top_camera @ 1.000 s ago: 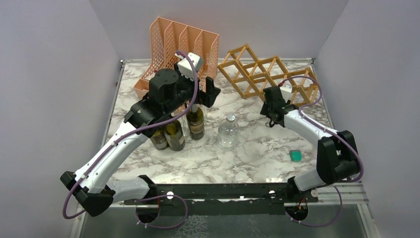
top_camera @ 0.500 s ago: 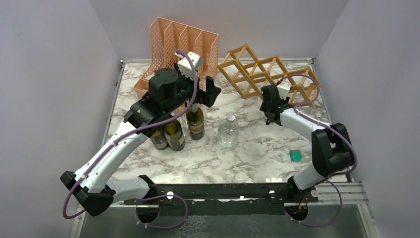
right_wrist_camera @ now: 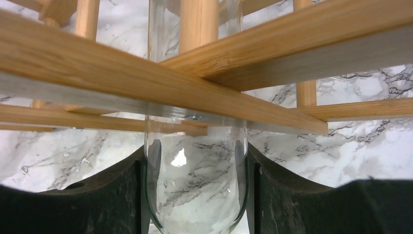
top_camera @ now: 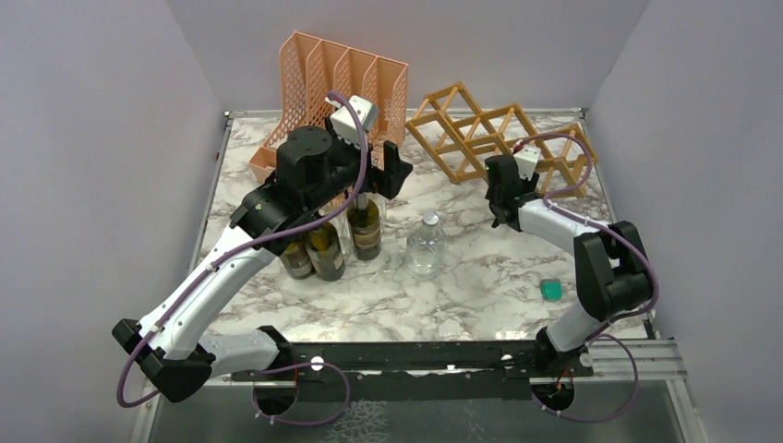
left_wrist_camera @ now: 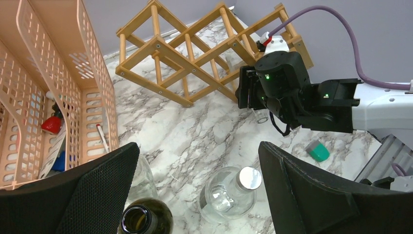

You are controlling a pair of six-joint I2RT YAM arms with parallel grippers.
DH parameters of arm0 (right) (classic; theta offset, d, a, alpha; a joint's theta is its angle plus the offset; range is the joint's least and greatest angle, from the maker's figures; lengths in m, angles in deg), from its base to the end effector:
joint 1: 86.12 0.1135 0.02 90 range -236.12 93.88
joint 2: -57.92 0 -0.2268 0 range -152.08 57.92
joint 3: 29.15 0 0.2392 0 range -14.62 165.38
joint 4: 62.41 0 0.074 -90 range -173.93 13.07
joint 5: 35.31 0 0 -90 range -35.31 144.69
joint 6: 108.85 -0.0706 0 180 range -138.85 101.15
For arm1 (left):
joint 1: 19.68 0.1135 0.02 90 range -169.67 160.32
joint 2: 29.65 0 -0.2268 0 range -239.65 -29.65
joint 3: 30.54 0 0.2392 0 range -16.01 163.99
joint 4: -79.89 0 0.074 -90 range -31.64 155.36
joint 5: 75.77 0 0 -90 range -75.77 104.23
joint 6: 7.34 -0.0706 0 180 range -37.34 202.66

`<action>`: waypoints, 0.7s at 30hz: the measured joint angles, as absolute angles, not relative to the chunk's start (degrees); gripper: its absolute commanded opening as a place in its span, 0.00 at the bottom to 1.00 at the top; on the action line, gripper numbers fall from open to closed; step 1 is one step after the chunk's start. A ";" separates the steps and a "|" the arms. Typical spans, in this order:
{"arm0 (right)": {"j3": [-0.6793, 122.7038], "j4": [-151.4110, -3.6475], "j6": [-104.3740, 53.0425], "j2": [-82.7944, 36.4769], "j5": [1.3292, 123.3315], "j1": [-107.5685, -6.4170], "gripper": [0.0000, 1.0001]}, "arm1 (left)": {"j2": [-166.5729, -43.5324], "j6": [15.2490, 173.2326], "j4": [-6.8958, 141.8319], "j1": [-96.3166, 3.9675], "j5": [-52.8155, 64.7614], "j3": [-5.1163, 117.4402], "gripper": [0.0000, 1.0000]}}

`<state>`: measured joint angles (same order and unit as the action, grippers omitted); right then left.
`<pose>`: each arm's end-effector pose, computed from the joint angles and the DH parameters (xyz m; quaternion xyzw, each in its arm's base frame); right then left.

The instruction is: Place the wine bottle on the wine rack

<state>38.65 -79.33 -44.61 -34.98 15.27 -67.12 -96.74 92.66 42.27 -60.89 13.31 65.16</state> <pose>0.3395 0.0695 0.1525 0.1876 0.8505 -0.1392 0.4712 0.2133 -0.1883 0.4143 0.2096 0.7310 -0.2861 0.5830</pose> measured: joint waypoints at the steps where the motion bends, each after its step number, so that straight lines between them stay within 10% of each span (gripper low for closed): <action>1: 38.65 -78.43 -44.15 -35.02 15.16 -67.12 0.26 | -96.74 92.70 42.27 -60.89 13.26 65.16 0.99; 21: 41.58 -76.46 -42.34 -39.77 15.12 -67.49 0.77 | -95.34 93.27 40.76 -60.89 13.26 65.22 0.99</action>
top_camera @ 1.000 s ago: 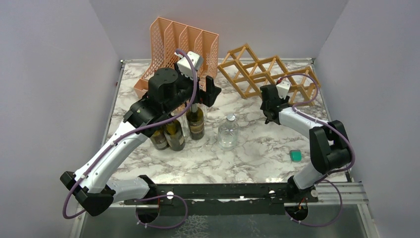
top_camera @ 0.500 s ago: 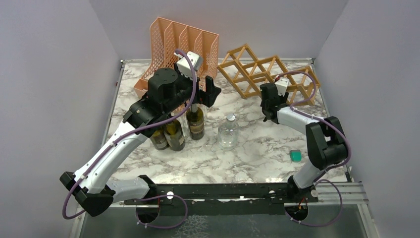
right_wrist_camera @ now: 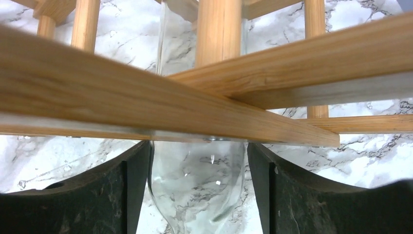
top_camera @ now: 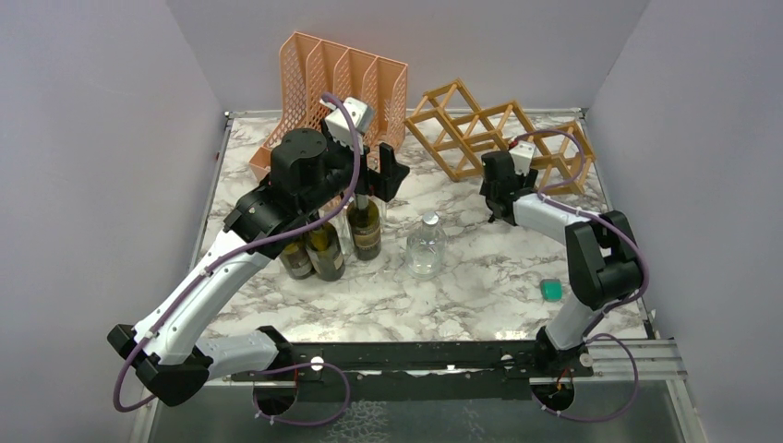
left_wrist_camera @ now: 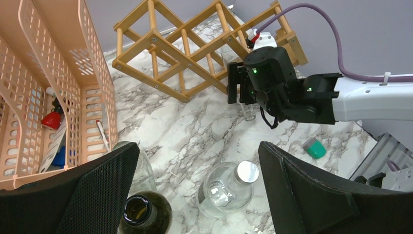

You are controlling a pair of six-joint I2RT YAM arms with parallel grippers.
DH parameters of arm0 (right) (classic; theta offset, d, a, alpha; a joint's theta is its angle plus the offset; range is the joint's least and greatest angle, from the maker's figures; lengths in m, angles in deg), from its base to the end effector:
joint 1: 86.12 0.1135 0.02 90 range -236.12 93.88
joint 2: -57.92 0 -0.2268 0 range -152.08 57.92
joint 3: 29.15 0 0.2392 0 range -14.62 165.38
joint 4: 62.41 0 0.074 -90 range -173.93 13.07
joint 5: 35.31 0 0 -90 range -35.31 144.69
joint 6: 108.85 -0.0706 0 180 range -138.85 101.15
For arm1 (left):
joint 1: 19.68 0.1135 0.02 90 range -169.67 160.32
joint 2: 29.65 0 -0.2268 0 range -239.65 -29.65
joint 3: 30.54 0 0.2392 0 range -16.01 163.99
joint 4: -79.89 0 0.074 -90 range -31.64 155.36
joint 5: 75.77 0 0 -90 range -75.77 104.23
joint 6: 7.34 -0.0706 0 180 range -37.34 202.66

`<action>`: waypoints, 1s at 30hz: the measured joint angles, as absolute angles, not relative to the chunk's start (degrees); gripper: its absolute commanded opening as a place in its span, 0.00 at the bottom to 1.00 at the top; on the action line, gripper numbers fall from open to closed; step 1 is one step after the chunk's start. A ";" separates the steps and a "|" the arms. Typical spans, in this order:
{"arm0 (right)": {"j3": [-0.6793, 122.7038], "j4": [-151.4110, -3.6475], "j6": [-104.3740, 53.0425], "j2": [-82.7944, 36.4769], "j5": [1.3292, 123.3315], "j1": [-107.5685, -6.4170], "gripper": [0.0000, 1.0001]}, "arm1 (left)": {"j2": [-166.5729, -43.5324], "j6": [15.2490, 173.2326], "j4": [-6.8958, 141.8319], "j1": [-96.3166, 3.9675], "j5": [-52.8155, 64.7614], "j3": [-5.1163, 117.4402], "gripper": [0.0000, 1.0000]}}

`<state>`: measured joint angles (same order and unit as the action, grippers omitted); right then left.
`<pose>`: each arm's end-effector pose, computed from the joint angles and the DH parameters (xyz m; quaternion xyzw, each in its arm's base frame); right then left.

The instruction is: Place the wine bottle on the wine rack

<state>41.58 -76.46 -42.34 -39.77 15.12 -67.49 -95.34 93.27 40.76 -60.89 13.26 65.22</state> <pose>0.3559 0.0725 0.1455 0.1765 0.8496 -0.1473 0.4748 0.2072 -0.1830 0.4173 0.2060 0.7323 -0.2894 0.5810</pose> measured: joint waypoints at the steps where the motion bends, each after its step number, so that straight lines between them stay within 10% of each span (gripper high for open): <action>1: 41.61 -76.62 -42.45 -39.64 15.23 -67.49 0.78 | -95.34 93.27 40.57 -60.89 13.28 65.25 0.99; 21: 42.96 -91.81 -44.08 -26.83 26.77 -67.49 0.77 | -95.12 93.25 39.17 -60.89 13.44 65.31 0.99; 30: 36.73 -96.62 -48.87 -24.88 34.66 -67.49 0.59 | -94.31 93.25 39.10 -60.89 13.39 65.31 0.99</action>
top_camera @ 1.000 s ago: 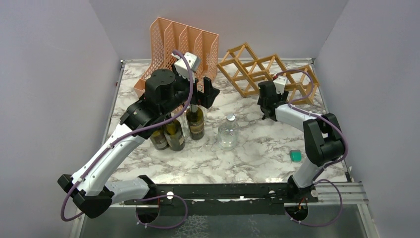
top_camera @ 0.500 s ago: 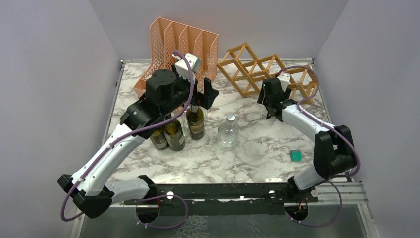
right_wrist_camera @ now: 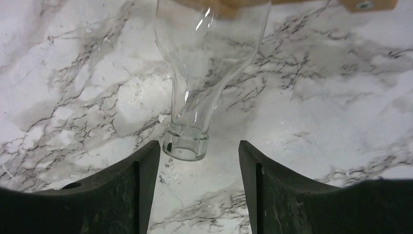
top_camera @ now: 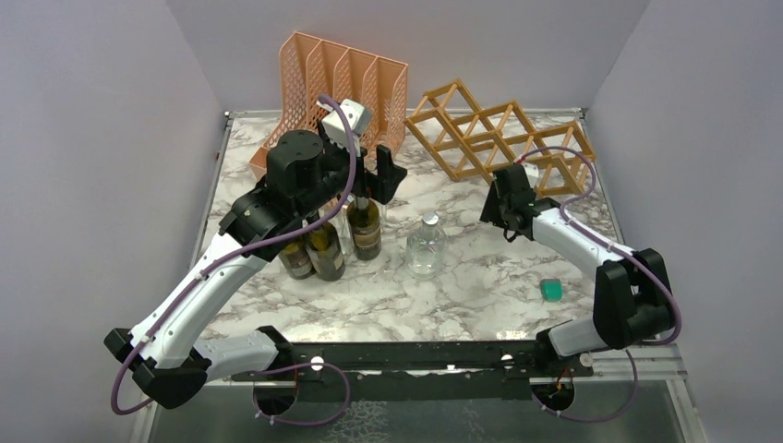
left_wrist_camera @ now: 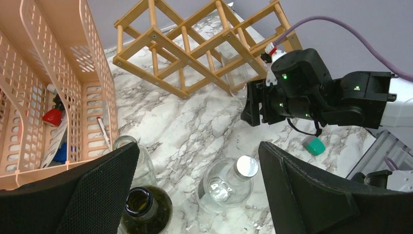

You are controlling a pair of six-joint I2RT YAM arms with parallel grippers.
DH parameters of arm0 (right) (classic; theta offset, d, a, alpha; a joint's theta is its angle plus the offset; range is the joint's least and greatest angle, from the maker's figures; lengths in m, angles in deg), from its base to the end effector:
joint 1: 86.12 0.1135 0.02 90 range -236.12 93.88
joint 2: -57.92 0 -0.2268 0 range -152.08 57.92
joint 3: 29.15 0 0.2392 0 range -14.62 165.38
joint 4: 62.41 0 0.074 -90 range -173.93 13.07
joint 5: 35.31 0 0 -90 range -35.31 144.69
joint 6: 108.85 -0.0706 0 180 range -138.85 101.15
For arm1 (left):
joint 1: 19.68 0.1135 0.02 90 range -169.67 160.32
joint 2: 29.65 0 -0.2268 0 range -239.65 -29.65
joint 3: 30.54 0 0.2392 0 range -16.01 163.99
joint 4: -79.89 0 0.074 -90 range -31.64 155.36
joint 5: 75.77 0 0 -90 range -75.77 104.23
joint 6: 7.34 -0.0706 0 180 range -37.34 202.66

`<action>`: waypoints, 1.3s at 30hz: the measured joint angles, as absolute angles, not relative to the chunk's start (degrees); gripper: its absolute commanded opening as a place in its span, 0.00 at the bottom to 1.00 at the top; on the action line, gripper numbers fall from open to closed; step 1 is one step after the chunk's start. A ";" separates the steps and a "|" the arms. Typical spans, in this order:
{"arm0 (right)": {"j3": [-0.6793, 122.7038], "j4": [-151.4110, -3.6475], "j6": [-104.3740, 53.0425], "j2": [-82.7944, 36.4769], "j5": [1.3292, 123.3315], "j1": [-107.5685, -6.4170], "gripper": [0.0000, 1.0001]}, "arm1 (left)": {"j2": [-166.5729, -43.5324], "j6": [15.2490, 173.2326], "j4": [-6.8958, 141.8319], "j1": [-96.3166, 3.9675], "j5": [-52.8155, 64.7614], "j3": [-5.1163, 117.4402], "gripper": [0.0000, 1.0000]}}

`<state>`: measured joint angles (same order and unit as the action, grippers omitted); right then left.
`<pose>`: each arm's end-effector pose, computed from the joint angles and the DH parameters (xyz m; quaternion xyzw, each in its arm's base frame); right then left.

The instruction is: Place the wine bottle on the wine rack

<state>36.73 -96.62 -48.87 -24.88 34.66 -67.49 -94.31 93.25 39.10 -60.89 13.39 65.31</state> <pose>0.3000 0.0756 0.1596 0.1497 0.9183 -0.0145 0.3661 0.2025 -0.1787 0.4182 0.2062 0.7354 -0.2870 0.5782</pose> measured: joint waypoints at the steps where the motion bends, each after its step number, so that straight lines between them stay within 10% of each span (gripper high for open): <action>1: 36.16 -96.79 -49.31 -24.97 35.23 -67.49 0.56 | -94.31 93.25 39.13 -60.89 13.37 65.31 0.99; 14: 37.76 -95.74 -50.97 -30.50 36.12 -67.49 0.31 | -94.31 93.23 39.10 -60.89 13.35 65.31 0.99; 24: 38.92 -94.39 -49.92 -30.59 35.77 -67.71 0.70 | -94.31 93.21 39.10 -60.89 13.37 65.31 0.99; 39: 35.64 -101.05 -42.77 -14.54 46.48 -67.53 0.62 | -94.33 92.22 39.10 -60.89 13.59 65.29 0.99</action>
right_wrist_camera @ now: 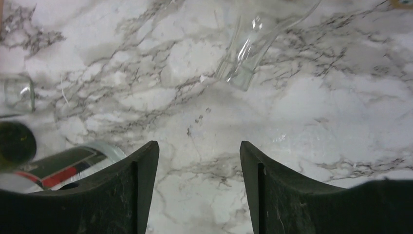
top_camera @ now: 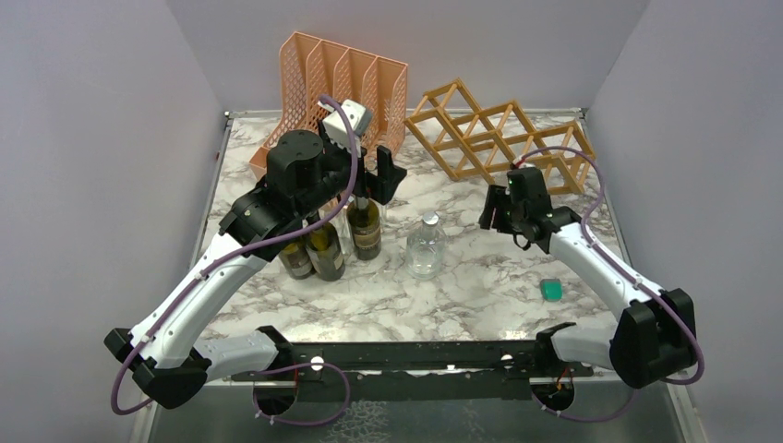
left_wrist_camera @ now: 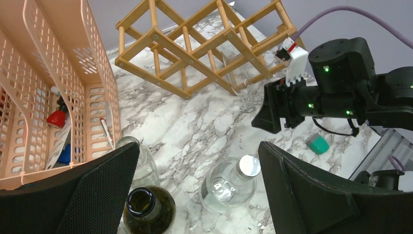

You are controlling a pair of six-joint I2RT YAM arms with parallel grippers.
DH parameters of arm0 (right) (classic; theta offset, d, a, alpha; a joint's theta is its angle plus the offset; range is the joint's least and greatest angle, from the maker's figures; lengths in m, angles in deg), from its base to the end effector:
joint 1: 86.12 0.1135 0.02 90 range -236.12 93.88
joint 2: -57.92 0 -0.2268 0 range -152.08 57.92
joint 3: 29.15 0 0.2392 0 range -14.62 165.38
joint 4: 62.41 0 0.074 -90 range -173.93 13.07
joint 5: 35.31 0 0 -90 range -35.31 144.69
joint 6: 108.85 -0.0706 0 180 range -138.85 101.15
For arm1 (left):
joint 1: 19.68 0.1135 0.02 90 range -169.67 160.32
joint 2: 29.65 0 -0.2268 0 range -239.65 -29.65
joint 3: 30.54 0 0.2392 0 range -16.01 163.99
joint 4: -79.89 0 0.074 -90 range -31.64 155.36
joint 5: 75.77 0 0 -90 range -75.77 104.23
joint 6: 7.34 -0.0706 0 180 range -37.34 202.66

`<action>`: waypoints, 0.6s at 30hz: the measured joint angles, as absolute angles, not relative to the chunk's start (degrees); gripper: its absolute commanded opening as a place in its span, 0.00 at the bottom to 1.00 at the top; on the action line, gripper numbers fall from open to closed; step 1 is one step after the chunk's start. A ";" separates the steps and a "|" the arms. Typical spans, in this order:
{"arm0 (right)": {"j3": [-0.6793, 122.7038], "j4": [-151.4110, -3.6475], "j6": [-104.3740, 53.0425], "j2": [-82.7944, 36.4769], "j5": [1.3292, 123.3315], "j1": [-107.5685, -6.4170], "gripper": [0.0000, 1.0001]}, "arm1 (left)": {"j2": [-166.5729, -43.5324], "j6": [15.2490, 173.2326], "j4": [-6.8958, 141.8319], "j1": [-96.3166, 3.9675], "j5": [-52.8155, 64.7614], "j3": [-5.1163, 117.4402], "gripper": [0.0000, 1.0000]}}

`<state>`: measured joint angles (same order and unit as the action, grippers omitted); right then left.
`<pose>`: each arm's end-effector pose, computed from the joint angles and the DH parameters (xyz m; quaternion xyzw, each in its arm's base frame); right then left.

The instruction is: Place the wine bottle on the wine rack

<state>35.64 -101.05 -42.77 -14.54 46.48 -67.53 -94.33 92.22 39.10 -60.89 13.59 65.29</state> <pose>0.2763 0.0823 0.1938 0.0697 0.9236 0.0726 0.3700 0.2028 -0.1787 0.4180 0.2118 0.7341 -0.2804 0.5811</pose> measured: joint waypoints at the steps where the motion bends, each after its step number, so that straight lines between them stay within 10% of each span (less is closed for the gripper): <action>1: 34.81 -101.42 -42.18 -13.71 48.19 -67.27 0.61 | -94.33 91.98 39.10 -60.89 13.65 65.27 0.99; 18: 32.21 -94.50 -41.31 -23.44 63.14 -55.40 0.56 | -96.26 91.07 39.06 -60.89 16.47 63.74 0.99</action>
